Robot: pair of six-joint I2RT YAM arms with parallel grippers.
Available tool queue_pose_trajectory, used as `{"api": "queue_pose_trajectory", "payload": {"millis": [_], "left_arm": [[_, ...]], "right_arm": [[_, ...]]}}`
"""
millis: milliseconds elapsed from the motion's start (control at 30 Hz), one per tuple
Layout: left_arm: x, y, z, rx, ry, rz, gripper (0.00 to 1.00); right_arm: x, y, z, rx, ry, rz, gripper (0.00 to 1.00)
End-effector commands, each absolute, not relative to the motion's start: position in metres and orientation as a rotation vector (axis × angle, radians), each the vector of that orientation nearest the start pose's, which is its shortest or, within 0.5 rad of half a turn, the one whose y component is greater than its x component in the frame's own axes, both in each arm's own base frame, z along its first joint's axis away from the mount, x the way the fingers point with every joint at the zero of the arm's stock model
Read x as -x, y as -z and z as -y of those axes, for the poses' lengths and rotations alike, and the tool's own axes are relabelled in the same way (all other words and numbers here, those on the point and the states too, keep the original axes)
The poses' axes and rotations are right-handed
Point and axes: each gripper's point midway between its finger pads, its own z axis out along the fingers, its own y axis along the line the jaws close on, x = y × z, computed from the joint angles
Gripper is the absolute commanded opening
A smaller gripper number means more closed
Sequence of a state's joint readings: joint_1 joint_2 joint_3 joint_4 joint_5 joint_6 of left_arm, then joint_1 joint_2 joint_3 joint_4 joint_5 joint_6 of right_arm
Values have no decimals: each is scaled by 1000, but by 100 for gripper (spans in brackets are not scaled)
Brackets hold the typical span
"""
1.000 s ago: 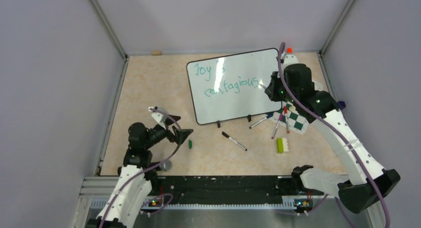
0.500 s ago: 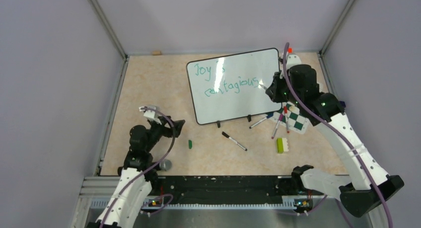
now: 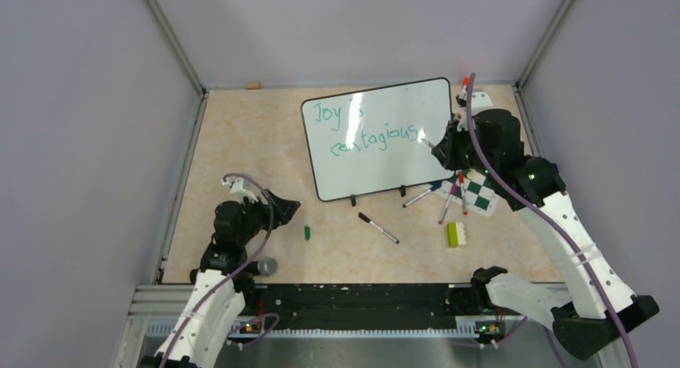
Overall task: Write a sentence on the whiteboard
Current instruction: Pick up the pen cap from the center of the board.
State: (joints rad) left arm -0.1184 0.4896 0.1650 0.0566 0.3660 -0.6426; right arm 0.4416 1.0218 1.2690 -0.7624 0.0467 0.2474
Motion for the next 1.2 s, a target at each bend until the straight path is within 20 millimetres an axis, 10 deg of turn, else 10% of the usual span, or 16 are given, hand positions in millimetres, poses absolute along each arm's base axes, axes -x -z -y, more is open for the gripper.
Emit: {"api": "queue_pose_trajectory", "payload": {"millis": [0,1167], "left_arm": [[-218,-95,119,424,889,-2157,68],[-223,-49,153,250,294,-2563,47]], "right_arm": [[-268,-296,-127,168,-370,-2102,0],[-261,-271,-124,148,-372,-2135,0]]}}
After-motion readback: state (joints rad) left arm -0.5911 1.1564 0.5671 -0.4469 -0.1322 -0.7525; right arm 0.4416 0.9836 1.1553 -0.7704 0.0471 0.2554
